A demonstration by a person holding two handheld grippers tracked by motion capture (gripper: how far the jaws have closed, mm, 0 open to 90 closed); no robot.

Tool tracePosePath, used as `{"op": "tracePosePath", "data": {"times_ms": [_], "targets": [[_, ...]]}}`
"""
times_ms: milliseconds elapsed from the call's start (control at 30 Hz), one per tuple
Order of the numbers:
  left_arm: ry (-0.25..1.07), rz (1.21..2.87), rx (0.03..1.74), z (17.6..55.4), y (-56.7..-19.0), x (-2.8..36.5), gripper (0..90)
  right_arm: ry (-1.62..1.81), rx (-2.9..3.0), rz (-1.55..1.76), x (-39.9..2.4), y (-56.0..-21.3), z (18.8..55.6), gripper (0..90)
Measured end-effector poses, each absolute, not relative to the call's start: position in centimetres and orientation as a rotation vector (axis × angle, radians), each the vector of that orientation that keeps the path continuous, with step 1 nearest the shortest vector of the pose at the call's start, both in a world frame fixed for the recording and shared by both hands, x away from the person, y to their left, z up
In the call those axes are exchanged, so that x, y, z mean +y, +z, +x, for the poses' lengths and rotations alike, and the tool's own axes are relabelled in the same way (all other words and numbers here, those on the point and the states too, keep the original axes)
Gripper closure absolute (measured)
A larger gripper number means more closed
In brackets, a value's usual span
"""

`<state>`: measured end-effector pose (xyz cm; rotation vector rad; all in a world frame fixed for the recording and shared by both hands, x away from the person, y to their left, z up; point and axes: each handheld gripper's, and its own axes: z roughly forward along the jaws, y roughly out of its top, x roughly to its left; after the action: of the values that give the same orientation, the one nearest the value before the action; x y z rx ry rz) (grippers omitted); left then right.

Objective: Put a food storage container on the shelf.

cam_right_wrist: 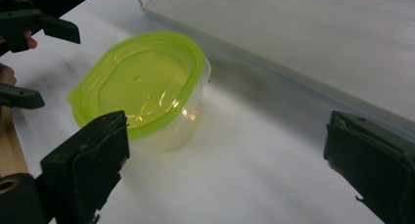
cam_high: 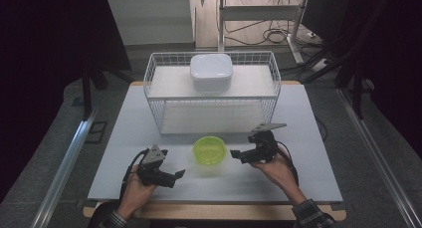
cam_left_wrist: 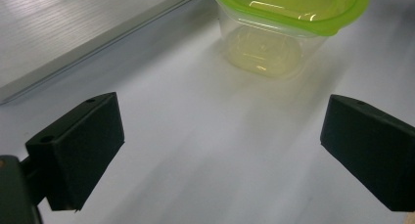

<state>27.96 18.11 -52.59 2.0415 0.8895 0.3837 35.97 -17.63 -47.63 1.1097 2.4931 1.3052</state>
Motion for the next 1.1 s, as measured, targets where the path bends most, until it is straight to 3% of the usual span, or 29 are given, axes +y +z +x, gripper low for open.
{"op": "tracePosePath", "data": {"times_ms": [233, 1100], "targets": [[0.385, 2.052, 0.884, 28.0, -52.6, 18.0, 2.2, 1.265, 2.521, 1.106, -16.8, -47.5, 37.0, 12.0], [0.37, 2.093, 0.859, 27.9, -52.9, 17.6, 2.3, 1.382, 2.733, 1.342, -14.0, -49.2, 41.0, 61.3]]}}
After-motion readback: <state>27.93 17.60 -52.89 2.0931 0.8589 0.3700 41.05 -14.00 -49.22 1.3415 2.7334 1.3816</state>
